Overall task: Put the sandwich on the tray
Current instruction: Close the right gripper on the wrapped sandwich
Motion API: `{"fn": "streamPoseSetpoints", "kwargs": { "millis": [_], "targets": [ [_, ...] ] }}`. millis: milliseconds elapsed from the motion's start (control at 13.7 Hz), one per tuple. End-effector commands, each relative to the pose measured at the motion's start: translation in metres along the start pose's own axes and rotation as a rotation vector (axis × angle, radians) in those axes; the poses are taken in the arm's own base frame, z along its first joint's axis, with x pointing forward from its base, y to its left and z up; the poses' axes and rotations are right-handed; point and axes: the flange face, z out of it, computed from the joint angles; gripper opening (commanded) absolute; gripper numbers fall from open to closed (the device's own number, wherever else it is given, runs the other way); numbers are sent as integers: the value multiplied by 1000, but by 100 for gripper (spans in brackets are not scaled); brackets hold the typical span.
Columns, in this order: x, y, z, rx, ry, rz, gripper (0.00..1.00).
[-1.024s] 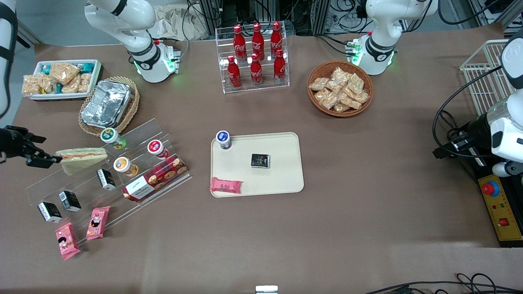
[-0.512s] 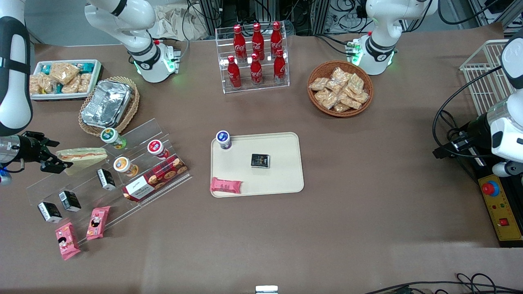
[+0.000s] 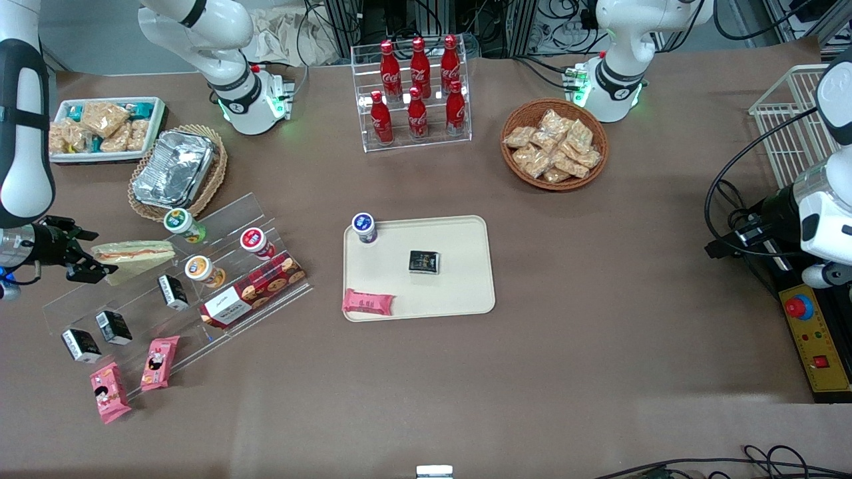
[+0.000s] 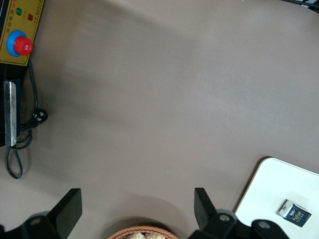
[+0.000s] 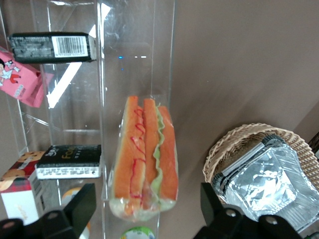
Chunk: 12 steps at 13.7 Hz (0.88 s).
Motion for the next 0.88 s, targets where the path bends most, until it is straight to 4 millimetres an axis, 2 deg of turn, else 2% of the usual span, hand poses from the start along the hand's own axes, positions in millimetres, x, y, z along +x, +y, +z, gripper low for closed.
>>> {"fn": "streamPoseSetpoints", "kwargs": {
  "millis": [0,73,146,220,293,585,805],
  "targets": [
    [3,-3,1,14,27,14,85],
    [3,-2,0,14,26,14,77],
    [5,1,0,15,24,19,62],
    [7,4,0,14,21,20,52],
    [7,5,0,13,19,12,36],
    [3,4,-9,5,12,-54,5],
    [6,-3,-49,26,60,-158,4]
  ]
}}
